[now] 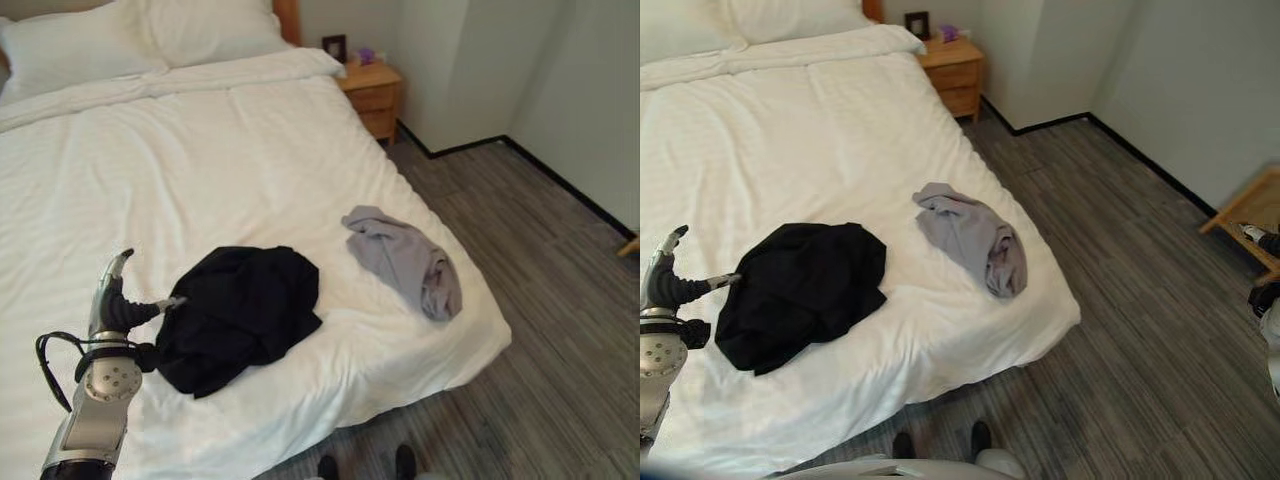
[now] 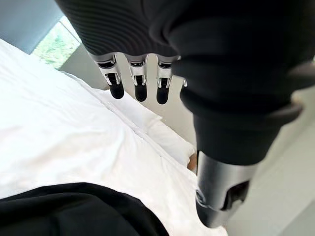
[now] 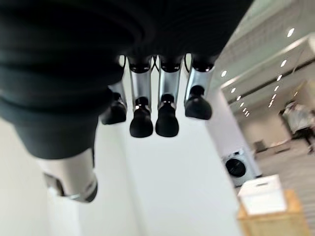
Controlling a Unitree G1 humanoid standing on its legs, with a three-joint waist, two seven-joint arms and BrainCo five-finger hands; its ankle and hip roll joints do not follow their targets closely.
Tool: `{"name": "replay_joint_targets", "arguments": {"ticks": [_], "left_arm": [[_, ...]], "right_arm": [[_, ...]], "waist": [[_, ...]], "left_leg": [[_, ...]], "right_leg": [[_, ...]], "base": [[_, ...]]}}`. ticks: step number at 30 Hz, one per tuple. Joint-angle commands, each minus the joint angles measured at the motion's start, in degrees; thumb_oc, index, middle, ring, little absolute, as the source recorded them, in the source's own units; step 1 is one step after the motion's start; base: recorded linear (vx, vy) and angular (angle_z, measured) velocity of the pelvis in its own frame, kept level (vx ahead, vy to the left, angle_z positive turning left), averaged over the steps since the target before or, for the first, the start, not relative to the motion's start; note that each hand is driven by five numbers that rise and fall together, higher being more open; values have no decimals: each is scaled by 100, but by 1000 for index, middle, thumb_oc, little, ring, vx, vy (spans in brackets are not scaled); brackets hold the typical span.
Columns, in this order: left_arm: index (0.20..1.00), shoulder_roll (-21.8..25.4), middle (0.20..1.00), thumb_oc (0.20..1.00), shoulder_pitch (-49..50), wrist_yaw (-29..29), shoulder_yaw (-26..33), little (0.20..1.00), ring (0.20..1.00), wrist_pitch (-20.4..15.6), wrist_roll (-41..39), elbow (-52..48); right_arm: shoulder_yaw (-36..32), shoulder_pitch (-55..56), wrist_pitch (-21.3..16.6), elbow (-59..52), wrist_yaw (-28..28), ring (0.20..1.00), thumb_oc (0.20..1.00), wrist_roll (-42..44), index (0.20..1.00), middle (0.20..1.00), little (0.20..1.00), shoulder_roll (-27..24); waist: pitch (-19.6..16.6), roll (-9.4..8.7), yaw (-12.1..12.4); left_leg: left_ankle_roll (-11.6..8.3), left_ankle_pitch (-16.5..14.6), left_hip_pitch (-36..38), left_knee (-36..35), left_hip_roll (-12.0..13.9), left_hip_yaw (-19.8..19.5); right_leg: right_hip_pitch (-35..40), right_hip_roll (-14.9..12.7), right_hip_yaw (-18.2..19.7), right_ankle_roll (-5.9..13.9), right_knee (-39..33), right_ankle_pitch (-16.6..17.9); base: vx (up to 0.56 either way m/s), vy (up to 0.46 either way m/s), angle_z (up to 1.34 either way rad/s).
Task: Pick up bed clothes into laundry basket.
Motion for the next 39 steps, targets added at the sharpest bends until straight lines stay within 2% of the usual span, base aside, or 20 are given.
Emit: {"name": "replay_joint_targets", "arguments": {"ticks": [1, 2, 3, 4, 6, 7, 9, 10, 13, 15, 17, 19, 20, 24, 28, 30, 32, 34, 36, 39], "left_arm": [[1000, 140, 1000, 1000, -503, 107, -323, 1000, 1000, 101, 684, 366], [1000, 71, 1000, 1000, -603, 80, -477, 1000, 1000, 145, 778, 608], [1000, 15, 1000, 1000, -813, 6, -748, 1000, 1000, 231, 916, 992], [1000, -20, 1000, 1000, -962, -44, -938, 1000, 1000, 281, 995, 1252], [818, -72, 818, 818, -1117, -115, -1102, 818, 818, 312, 1044, 1547], [551, -208, 551, 551, -1292, -240, -1414, 551, 551, 419, 1200, 2130], [395, -294, 395, 395, -1389, -296, -1533, 395, 395, 434, 1236, 2418], [206, -337, 206, 206, -1439, -381, -1640, 206, 206, 465, 1329, 2551], [200, -498, 200, 200, -1393, -477, -1765, 200, 200, 514, 1487, 2927], [200, -924, 200, 200, -1211, -604, -1921, 200, 200, 510, 1583, 3787], [200, -1002, 200, 200, -1172, -597, -1906, 200, 200, 479, 1532, 3880], [200, -1050, 200, 200, -1082, -518, -1847, 200, 200, 400, 1319, 3814], [200, -1046, 200, 200, -1061, -523, -1823, 200, 200, 408, 1315, 3796], [200, -1020, 200, 200, -515, -379, -1498, 200, 200, 272, 642, 3174], [200, -927, 200, 200, 66, -242, -1176, 200, 200, 105, 129, 2448], [200, -917, 200, 200, 202, -200, -1071, 200, 200, 80, 8, 2267], [200, -945, 200, 200, 594, -109, -772, 200, 200, -94, -400, 1820], [200, -948, 200, 200, 635, -81, -707, 200, 200, -130, -486, 1783], [200, -907, 200, 200, 569, -56, -665, 200, 200, -269, -760, 1723], [200, -899, 200, 200, 503, -36, -677, 200, 200, -342, -892, 1701]], "right_arm": [[27, -509, 42, 165, -102, 200, 200, -240, 200, 200, 200, -202], [58, -511, 38, 200, -96, 200, 200, -236, 200, 200, 200, -167], [113, -565, 40, 196, -101, 627, 627, -207, 627, 627, 627, -171], [150, -606, 41, 171, -111, 1000, 1000, -210, 1000, 1000, 1000, -187], [157, -635, 43, 137, -105, 1000, 1000, -212, 1000, 1000, 1000, -195], [248, -770, 17, -46, -91, 1000, 1000, -208, 1000, 1000, 1000, -189], [289, -814, -2, -152, -90, 1000, 1000, -207, 1000, 1000, 1000, -177], [315, -848, -23, -260, -77, 1000, 1000, -184, 1000, 1000, 1000, -158], [365, -977, -81, -607, -22, 1000, 1000, -124, 1000, 1000, 1000, -116], [690, -1360, -291, -1130, 107, 1000, 1000, -29, 1000, 1000, 1000, -68], [789, -1471, -340, -1218, 125, 1000, 1000, 14, 1000, 1000, 1000, -54], [1097, -1804, -380, -1261, 136, 1000, 1000, -11, 1000, 1000, 1000, -38], [1142, -1850, -380, -1242, 131, 1000, 1000, -13, 1000, 1000, 1000, -38], [1730, -2387, -296, -1076, 245, 1000, 1000, -71, 1000, 1000, 1000, 169], [2655, -3116, -99, -416, 421, 1000, 1000, -178, 1000, 1000, 1000, 567], [2833, -3219, -59, -218, 443, 1000, 1000, -205, 1000, 1000, 1000, 738], [3291, -3418, 90, 782, 494, 1000, 1000, -185, 1000, 1000, 1000, 1455], [3378, -3470, 107, 1034, 491, 1000, 1000, -161, 1000, 1000, 1000, 1615], [3510, -3576, 157, 1991, 393, 1000, 1000, 22, 1000, 1000, 1000, 2158], [3543, -3645, 140, 2320, 353, 1000, 1000, 145, 1000, 1000, 1000, 2328]], "waist": [[-178, -74, 7], [-177, -87, -14], [-184, -116, -74], [-184, -128, -105], [-183, -128, -131], [-186, -146, -193], [-186, -151, -227], [-185, -155, -244], [-200, -165, -260], [-213, -191, -257], [-216, -197, -242], [-179, -219, -129], [-172, -216, -154], [-74, -237, 119], [42, -241, 372], [73, -236, 427], [217, -232, 762], [256, -229, 818], [415, -231, 1046], [501, -247, 1118]], "left_leg": [[-383, -227, -103, 29, 457, -438], [-389, -229, -111, 29, 461, -414], [-393, -232, -122, 29, 462, -403], [-395, -232, -140, 29, 465, -401], [-398, -228, -159, 29, 468, -394], [-399, -225, -192, 29, 475, -367], [-403, -224, -212, 29, 488, -344], [-407, -226, -238, 29, 497, -316], [-401, -231, -299, 29, 510, -269], [-390, -238, -350, 29, 518, -216], [-386, -242, -352, 29, 517, -212], [-390, -238, -353, 29, 508, -254], [-390, -237, -347, 29, 507, -260], [-404, -192, -376, 29, 502, -388], [-428, -93, -503, 29, 495, -530], [-429, -68, -548, 29, 490, -576], [-438, 47, -749, 29, 439, -746], [-439, 86, -818, 29, 419, -805], [-461, 250, -1153, 29, 368, -1040], [-461, 332, -1358, 29, 347, -1191]], "right_leg": [[25, -412, -232, 612, 102, 17], [8, -417, -230, 611, 102, 26], [-10, -418, -243, 604, 102, 26], [-26, -418, -247, 608, 102, 30], [-52, -417, -264, 617, 102, 35], [-112, -399, -251, 625, 102, 49], [-153, -393, -238, 635, 102, 57], [-199, -383, -229, 646, 102, 69], [-277, -373, -225, 658, 102, 76], [-368, -357, -225, 658, 102, 77], [-369, -356, -231, 653, 102, 74], [-330, -368, -302, 620, 102, 44], [-321, -368, -308, 619, 102, 42], [-262, -395, -432, 567, 102, 8], [-260, -414, -562, 516, 102, -8], [-270, -419, -615, 506, 102, -14], [-319, -432, -742, 468, 102, -3], [-349, -434, -778, 460, 102, -1], [-532, -452, -950, 428, 102, 10], [-664, -453, -1025, 407, 102, 22]], "base": [[20, 45, -36], [37, 52, -26], [41, 38, -21], [40, 34, -6], [23, 24, -2], [0, 0, 0], [0, 0, 0], [0, 0, 0], [-1, 14, -5], [15, 48, -10], [17, 31, -9], [16, 23, -6], [0, 0, 0], [-4, -1, 4], [-32, -3, 19], [-28, -12, 15], [-34, -33, 33], [-36, -29, 36], [-56, -67, 63], [-39, -47, 48]]}}
